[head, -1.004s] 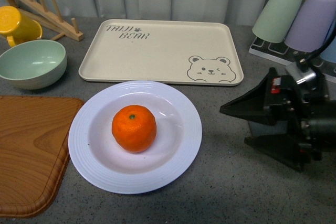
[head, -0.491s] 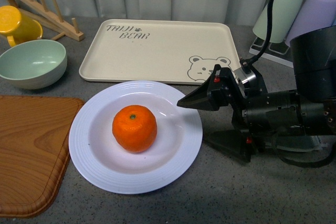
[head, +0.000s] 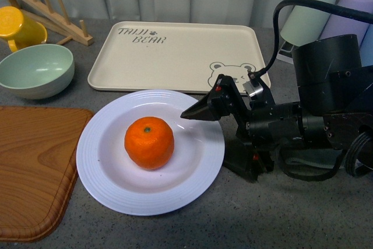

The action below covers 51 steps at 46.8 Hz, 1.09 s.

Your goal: Place orange and plate with both arms

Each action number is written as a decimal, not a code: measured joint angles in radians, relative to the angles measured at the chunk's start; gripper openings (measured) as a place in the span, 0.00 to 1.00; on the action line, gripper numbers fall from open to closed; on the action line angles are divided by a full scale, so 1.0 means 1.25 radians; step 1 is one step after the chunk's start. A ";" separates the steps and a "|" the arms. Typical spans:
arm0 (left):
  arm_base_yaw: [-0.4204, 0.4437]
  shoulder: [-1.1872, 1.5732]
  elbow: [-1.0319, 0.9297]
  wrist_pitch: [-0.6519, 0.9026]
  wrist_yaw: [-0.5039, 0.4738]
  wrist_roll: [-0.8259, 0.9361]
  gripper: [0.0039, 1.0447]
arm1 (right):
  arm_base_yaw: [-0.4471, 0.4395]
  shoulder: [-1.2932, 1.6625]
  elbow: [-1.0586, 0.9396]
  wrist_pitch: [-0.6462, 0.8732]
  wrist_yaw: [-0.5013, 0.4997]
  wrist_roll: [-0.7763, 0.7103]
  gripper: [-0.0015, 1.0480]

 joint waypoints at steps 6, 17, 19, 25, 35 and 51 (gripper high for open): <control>0.000 0.000 0.000 0.000 0.000 0.000 0.94 | 0.000 0.008 0.009 -0.027 0.018 -0.004 0.70; 0.000 0.000 0.000 0.000 0.000 0.000 0.94 | 0.002 0.014 0.013 -0.052 0.023 -0.016 0.34; 0.000 0.000 0.000 0.000 0.000 0.000 0.94 | 0.003 0.015 0.014 -0.056 0.024 -0.019 0.27; 0.000 0.000 0.000 0.000 0.000 0.000 0.94 | 0.005 0.015 0.015 -0.061 0.006 -0.027 0.09; 0.000 0.000 0.000 0.000 0.000 0.000 0.94 | 0.007 0.013 0.017 -0.050 -0.003 -0.034 0.03; 0.000 0.000 0.000 0.000 0.000 0.000 0.94 | -0.002 0.007 -0.054 0.139 -0.005 0.021 0.03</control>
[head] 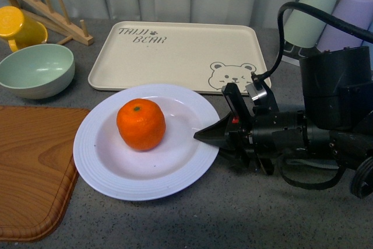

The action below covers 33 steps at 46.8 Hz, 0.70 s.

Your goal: Place orange and plate with both arms

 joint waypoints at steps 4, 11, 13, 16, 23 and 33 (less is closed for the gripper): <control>0.000 0.000 0.000 0.000 0.000 0.000 0.94 | -0.011 -0.005 -0.003 0.045 0.000 0.030 0.03; 0.000 0.000 0.000 0.000 0.000 0.000 0.94 | -0.030 -0.016 0.022 0.077 0.015 0.084 0.03; 0.000 0.000 0.000 0.000 0.000 0.000 0.94 | -0.032 -0.016 0.045 0.079 0.035 0.107 0.03; 0.000 0.000 0.000 0.000 0.000 0.000 0.94 | -0.033 -0.012 0.080 0.072 0.048 0.123 0.03; 0.000 0.000 0.000 0.000 0.000 0.000 0.94 | -0.030 0.031 0.197 0.033 0.068 0.159 0.03; 0.000 0.000 0.000 0.000 0.000 0.000 0.94 | -0.012 0.122 0.360 -0.062 0.099 0.181 0.03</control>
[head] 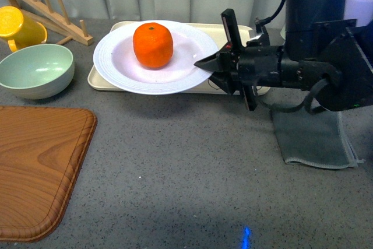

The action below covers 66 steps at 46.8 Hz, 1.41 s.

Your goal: Place orange and plate with both arms

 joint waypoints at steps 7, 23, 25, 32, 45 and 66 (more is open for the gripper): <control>0.000 0.000 0.000 0.000 0.000 0.000 0.94 | 0.018 0.067 0.126 -0.046 0.024 0.020 0.03; 0.000 0.000 0.000 0.000 0.000 0.000 0.94 | 0.051 0.161 0.350 -0.182 0.048 0.032 0.05; 0.000 0.000 0.000 0.000 0.000 0.000 0.94 | 0.052 0.164 0.360 -0.193 0.046 0.033 0.15; 0.000 0.000 0.000 0.000 0.000 0.000 0.94 | 0.053 0.166 0.365 -0.200 0.047 0.031 0.44; 0.000 0.000 0.000 0.000 0.000 0.000 0.94 | 0.039 0.091 0.232 -0.160 0.060 0.002 0.93; 0.000 0.000 0.000 0.000 0.000 0.000 0.94 | -0.015 -0.331 -0.254 -0.188 0.341 -0.370 0.91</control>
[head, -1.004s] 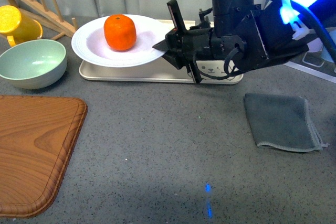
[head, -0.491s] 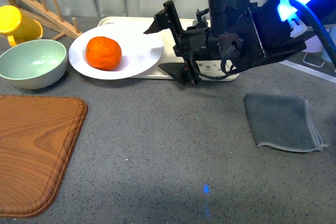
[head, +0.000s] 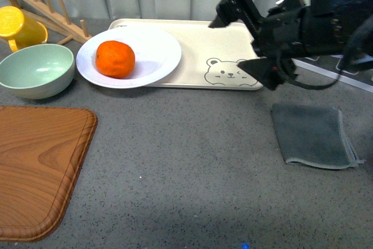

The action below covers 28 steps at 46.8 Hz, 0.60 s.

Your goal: Place orange and plate with both arms

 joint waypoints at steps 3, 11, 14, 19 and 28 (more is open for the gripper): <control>0.000 0.000 0.000 0.000 0.000 0.000 0.94 | -0.004 -0.068 -0.089 0.017 0.079 -0.093 0.91; 0.000 0.000 0.000 0.000 0.000 0.000 0.94 | -0.032 -0.273 -0.327 0.113 0.261 -0.288 0.91; 0.000 0.000 0.000 0.000 0.000 0.000 0.94 | -0.055 -0.369 -0.421 0.127 0.312 -0.347 0.91; 0.000 0.000 0.000 0.000 0.000 0.000 0.94 | -0.092 -0.540 -0.558 0.117 0.357 -0.427 0.91; 0.000 0.000 0.000 0.000 0.000 0.000 0.94 | -0.117 -0.597 -0.719 0.445 0.316 -0.554 0.77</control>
